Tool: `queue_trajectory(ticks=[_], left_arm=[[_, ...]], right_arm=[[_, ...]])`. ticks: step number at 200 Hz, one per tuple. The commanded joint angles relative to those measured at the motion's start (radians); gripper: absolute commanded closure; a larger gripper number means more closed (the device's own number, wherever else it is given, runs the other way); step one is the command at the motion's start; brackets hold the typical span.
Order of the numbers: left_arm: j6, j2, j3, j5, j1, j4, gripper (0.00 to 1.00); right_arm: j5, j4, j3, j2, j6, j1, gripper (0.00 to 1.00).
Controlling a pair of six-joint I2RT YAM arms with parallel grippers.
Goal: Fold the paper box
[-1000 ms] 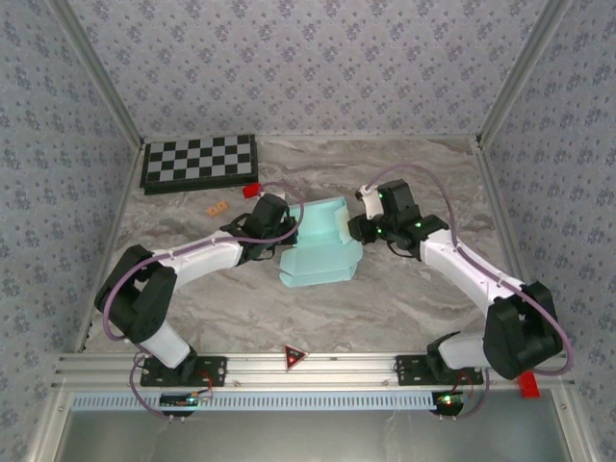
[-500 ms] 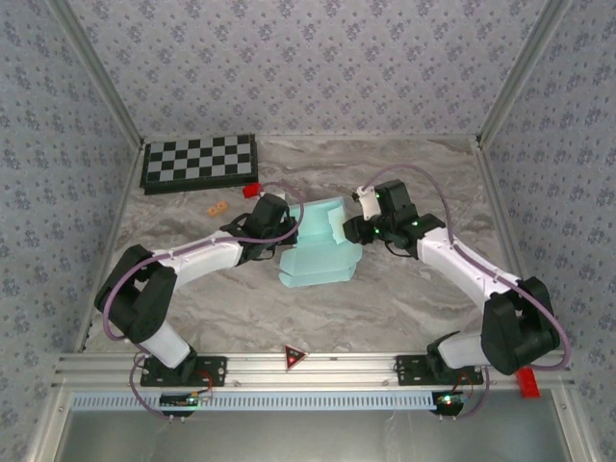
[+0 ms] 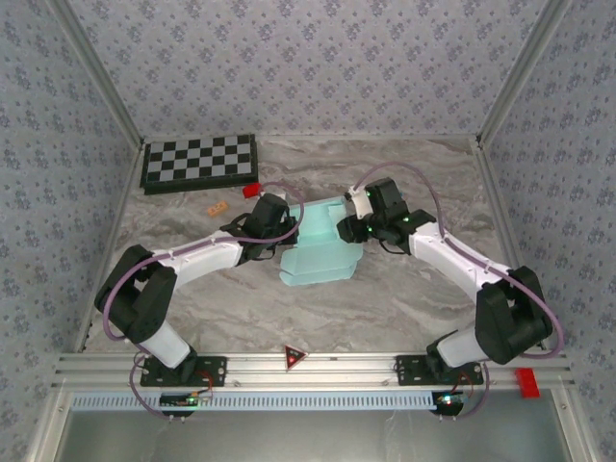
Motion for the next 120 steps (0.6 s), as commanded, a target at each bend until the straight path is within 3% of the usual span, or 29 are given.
queue_trajectory(ticks=[1,120], left_arm=[[0.009,-0.021,0.018,0.037,-0.008,0.026,1.0],[0.003,-0.018,0.017,0.032,-0.008,0.026,1.0]], right_arm=[[0.141,-0.01,0.031,0.017,-0.014,0.016,0.58],[0.446,-0.049,0.087,0.108,0.019,0.104,0.64]])
